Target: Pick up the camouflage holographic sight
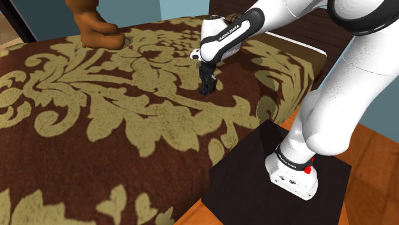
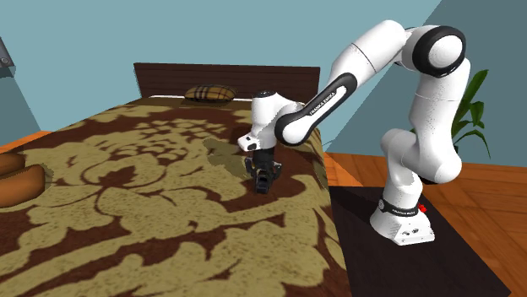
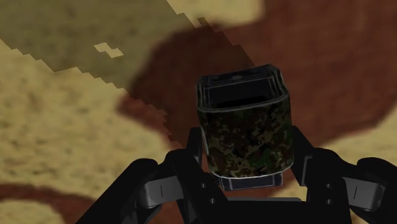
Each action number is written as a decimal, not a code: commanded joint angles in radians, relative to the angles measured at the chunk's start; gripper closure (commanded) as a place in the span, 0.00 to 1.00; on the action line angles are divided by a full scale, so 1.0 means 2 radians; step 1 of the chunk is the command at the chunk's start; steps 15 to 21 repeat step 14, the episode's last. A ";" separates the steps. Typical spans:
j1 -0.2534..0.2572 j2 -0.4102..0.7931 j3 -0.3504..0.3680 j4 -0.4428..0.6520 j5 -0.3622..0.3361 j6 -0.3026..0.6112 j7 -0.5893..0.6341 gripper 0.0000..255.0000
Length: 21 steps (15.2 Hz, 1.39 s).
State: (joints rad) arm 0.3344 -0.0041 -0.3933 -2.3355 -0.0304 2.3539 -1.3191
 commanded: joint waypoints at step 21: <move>0.000 -0.052 0.004 0.040 -0.022 -0.090 0.015 1.00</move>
